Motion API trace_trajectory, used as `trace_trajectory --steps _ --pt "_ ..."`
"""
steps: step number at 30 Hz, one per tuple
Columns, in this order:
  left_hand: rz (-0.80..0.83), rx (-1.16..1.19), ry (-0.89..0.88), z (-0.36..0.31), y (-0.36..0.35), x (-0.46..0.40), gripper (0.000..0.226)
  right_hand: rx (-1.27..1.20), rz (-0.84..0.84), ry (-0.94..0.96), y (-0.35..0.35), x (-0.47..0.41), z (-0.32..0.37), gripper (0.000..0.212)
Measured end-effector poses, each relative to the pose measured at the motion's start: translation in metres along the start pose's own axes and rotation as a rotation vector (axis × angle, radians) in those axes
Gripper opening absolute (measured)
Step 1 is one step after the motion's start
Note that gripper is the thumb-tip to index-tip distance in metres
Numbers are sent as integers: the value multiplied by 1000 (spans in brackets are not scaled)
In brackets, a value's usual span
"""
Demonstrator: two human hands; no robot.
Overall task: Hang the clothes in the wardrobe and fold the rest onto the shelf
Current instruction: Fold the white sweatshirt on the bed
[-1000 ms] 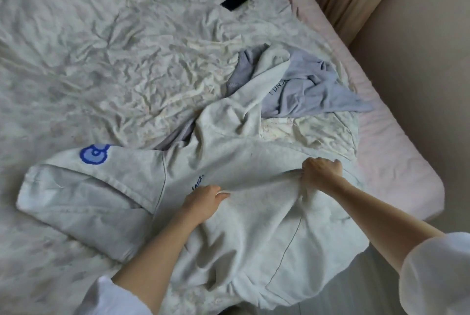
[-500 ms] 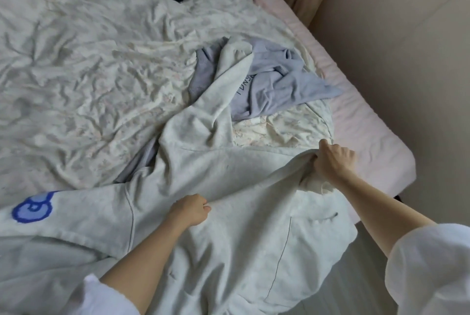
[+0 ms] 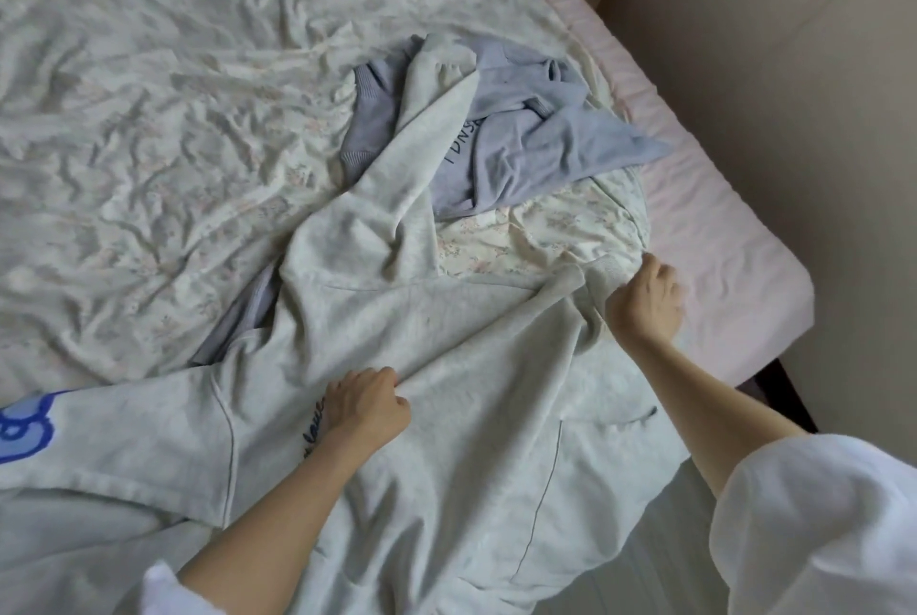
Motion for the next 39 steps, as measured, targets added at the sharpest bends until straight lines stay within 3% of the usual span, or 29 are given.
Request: trace_trajectory --steps 2,5,9,12,15,19,20,23,27,33,37,39 --pt "-10 64 -38 -17 0 -4 27 -175 123 -209 -27 14 -25 42" --pt "11 84 -66 -39 -7 -12 36 -470 260 -487 -62 34 -49 58" --pt "-51 188 -141 -57 -5 -16 26 -817 302 -671 -73 17 -48 22" --pt "-48 370 -58 -47 0 -21 36 -742 98 -567 -45 -10 -51 27" --pt "-87 372 -88 -44 9 -23 42 -648 -40 -487 -24 -20 -74 31" --pt "-19 413 -119 -51 10 -22 22 -590 133 -481 -35 -16 -91 41" --pt "-5 427 -102 -49 8 -21 29 -550 171 -484 -38 -10 -93 47" --pt "25 433 -48 -27 4 -6 44 -436 112 -394 -39 22 -84 52" --pt "116 320 31 11 -14 25 43 -541 49 -277 -50 99 -62 53" --pt "131 206 72 57 -23 58 42 -663 258 -338 -104 229 -49 42" --pt "155 188 80 90 -29 81 27 -767 567 -462 -136 291 -39 37" --pt "176 253 67 99 -31 88 25 -700 674 -476 -144 305 -39 28"
Point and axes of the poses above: each hand's wrist, its own x-axis away from the middle knuckle, its own y-axis out of the back of the hand, z = x × y, the point moved 7 cm from there along -x, towards the middle knuckle, and after that the axes turned 4 degrees about x, right-handed, at the moved point
